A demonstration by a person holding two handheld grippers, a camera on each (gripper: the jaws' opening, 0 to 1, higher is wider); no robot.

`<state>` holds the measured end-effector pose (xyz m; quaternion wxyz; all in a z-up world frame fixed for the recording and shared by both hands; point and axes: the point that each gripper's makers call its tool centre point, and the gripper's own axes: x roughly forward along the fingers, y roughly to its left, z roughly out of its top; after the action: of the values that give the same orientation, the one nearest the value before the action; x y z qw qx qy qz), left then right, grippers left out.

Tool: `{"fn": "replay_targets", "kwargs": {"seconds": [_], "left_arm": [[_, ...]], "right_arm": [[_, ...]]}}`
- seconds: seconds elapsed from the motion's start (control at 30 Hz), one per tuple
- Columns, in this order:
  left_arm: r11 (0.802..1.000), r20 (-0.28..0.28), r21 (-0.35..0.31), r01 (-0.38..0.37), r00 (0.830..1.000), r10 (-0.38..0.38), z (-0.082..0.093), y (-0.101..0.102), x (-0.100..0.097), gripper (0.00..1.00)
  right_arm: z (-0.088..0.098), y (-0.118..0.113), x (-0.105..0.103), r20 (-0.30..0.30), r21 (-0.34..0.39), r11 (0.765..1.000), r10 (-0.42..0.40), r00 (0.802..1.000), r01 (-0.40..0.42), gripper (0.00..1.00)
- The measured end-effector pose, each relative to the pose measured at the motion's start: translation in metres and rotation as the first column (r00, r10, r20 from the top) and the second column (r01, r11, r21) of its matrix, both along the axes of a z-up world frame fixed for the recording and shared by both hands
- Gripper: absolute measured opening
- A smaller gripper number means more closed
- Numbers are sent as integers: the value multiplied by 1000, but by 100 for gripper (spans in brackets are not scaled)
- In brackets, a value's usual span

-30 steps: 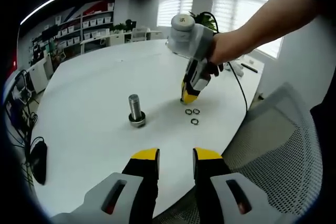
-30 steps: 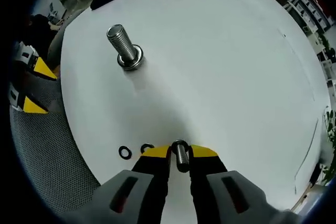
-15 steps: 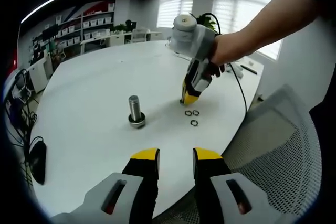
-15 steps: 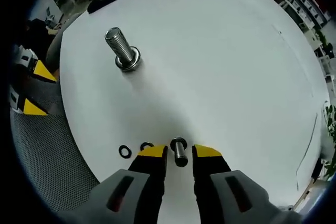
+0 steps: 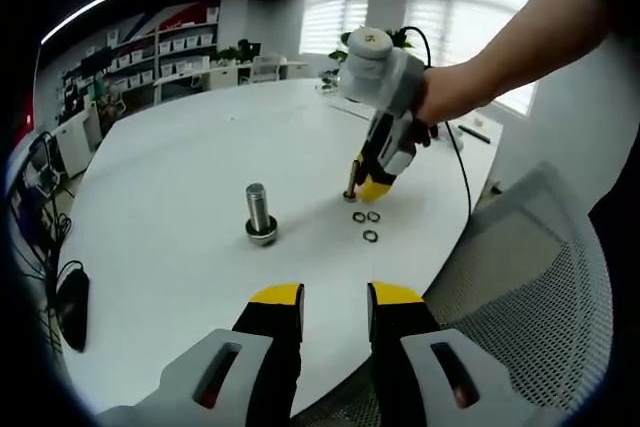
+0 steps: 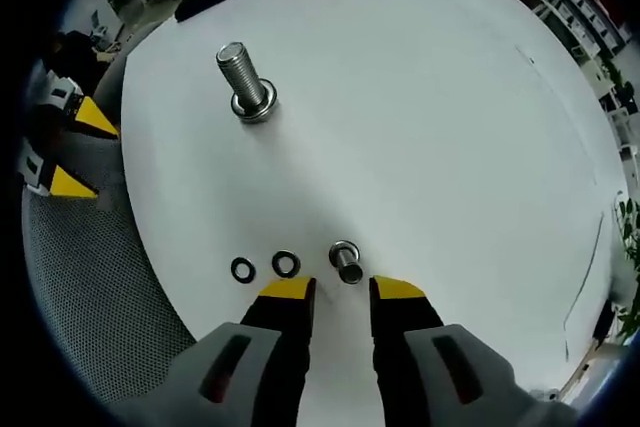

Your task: Place the washer onto the threaded stud by aligning its center hole with the stud, sliding it down to the base, and recovering from edge contact or off-axis alignment until the washer reaches the visible bottom stop.

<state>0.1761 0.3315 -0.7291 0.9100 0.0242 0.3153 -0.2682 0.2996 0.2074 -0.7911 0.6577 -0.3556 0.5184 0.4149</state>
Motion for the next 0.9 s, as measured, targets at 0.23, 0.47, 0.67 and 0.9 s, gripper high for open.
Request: {"fn": "replay_targets", "kwargs": {"seconds": [0.23, 0.47, 0.67, 0.9], "left_arm": [[1000, 0, 3, -3, 1000, 3, 0, 1, 0, 23], [1000, 3, 3, -5, 1000, 5, 0, 1, 1, 23], [1000, 0, 5, -6, 1000, 6, 0, 2, 0, 23], [1000, 2, 4, -8, 1000, 8, 0, 2, 1, 23]], "right_arm": [[-1, -5, -4, -3, 3, 1000, -7, 1000, 7, 26], [-4, -9, -12, -6, 10, 1000, -6, 1000, 6, 27], [-5, -10, -18, -14, 15, 1000, -4, 1000, 5, 28], [-6, -14, -22, -18, 16, 1000, -10, 1000, 10, 28]]}}
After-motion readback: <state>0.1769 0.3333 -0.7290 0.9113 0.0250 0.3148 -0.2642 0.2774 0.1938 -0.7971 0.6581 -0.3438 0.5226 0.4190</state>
